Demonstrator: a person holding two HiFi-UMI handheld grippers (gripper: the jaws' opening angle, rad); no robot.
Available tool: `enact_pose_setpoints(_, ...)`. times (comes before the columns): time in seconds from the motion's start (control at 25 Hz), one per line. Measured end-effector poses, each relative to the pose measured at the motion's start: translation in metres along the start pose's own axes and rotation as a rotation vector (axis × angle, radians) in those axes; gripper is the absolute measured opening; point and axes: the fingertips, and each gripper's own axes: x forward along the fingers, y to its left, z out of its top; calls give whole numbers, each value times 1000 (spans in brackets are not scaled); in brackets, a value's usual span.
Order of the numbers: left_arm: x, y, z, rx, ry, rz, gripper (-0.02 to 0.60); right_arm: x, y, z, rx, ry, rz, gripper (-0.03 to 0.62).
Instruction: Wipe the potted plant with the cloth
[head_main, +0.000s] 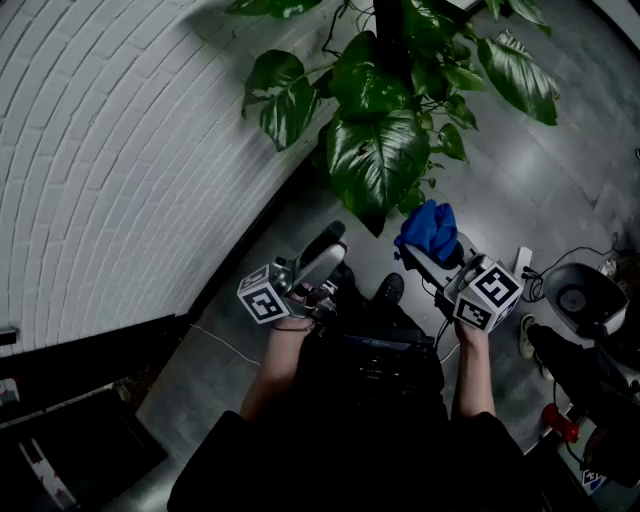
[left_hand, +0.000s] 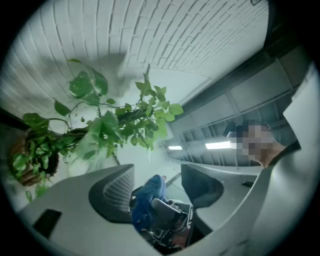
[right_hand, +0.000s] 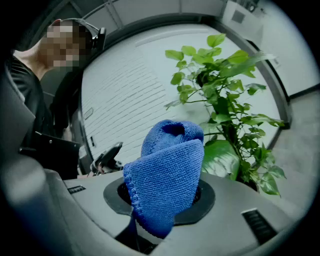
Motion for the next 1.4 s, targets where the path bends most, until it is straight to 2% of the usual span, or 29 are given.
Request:
enact_pose_setpoints(0.08, 22, -6, -3, 9, 69, -79, 335, 17, 24, -5, -68, 82, 82, 140)
enact_pose_setpoints(0.16, 42, -6, -1, 5, 120, -149, 358, 38, 45, -12, -128, 165, 165, 141)
enact_pose_setpoints(0.2, 49, -4, 1, 0, 139, -176, 364, 49, 53, -16, -140, 199, 204, 141)
enact_pose_setpoints(0.28, 58, 2, 7, -2, 174, -207, 362, 70, 65, -17, -99, 218, 265, 143)
enact_pose_setpoints(0.32, 59, 6, 13, 9, 187, -212, 352, 78, 67, -14, -55, 205, 287, 145)
enact_pose_setpoints(0.4, 58, 13, 28, 25, 196, -220, 242, 90, 65, -5, 23, 169, 301, 163)
enact_pose_setpoints(0.44, 58, 18, 36, 21, 194, -221, 202, 96, 62, -2, 47, 158, 292, 175)
enact_pose_setpoints(0.52, 56, 28, 49, -8, 186, -218, 161, 108, 58, 2, 82, 152, 264, 192)
enact_pose_setpoints(0.68, 58, 51, 71, -81, 164, -219, 133, 122, 41, 6, 126, 136, 159, 268)
enact_pose_setpoints(0.72, 58, 56, 77, -93, 161, -222, 124, 125, 33, 7, 135, 126, 120, 323)
enact_pose_setpoints(0.76, 58, 60, 83, -100, 161, -221, 121, 127, 27, 9, 145, 113, 84, 327)
enact_pose_setpoints(0.88, 57, 74, 99, -93, 164, -185, 121, 136, 14, 19, 160, 68, -10, 330)
enact_pose_setpoints(1.0, 59, 81, 100, -27, 198, -128, 120, 144, 5, 21, 114, 87, -126, 323)
enact_pose_setpoints(1.08, 61, 83, 96, 23, 230, -111, 120, 151, 2, 16, 64, 132, -187, 295)
enact_pose_setpoints(1.16, 62, 82, 91, 43, 255, -114, 120, 155, 3, 9, 30, 168, -216, 230)
enact_pose_setpoints(1.28, 59, 86, 89, -5, 263, -128, 146, 154, 3, 6, 48, 149, -201, 139)
enact_pose_setpoints(1.4, 52, 89, 98, -53, 235, -144, 153, 150, 1, 14, 111, 69, -141, 92)
